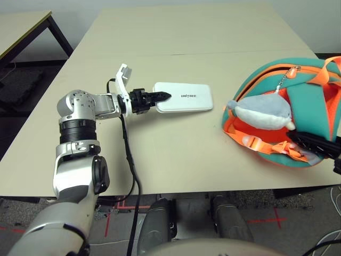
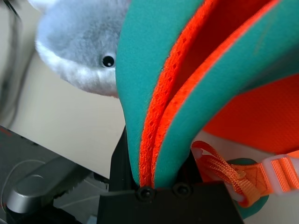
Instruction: Put the pencil case into the backpack and zip it.
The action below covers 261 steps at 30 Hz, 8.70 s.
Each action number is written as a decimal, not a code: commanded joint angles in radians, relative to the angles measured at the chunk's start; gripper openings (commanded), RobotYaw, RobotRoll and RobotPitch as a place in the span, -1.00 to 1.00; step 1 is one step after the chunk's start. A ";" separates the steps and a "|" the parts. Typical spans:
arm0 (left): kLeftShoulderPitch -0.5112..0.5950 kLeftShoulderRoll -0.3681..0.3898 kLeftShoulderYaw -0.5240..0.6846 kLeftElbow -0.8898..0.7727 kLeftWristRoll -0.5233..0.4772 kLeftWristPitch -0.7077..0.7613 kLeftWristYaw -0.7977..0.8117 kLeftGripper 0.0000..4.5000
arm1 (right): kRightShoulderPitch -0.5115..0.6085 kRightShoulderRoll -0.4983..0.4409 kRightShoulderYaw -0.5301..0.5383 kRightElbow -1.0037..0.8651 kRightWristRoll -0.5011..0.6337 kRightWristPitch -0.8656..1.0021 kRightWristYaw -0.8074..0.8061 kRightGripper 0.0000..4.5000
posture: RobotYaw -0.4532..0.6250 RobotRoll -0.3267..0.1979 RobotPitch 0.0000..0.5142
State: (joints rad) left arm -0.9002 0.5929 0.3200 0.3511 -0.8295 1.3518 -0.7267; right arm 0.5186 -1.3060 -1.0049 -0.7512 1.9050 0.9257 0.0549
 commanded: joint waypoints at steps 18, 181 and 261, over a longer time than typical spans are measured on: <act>-0.434 0.197 -0.490 0.245 0.308 -0.500 -0.709 -0.40 | -0.317 0.003 0.344 0.065 -0.130 -0.002 0.082 -0.92 | -0.39 0.25 -0.64; -0.568 -0.317 -0.377 0.740 0.669 -1.069 -0.690 0.99 | -0.701 0.196 0.694 0.130 -0.359 0.005 0.094 -0.92 | -0.50 0.25 -0.70; -0.433 -0.430 -0.510 0.657 0.758 -1.053 -0.776 -1.00 | -0.732 0.235 0.723 0.113 -0.332 0.011 0.040 -0.92 | -0.55 0.25 -0.49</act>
State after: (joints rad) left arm -1.3474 0.1764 -0.1736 1.0009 -0.0804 0.3031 -1.5018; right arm -0.2044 -1.0734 -0.3146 -0.6176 1.5489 0.9268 0.0875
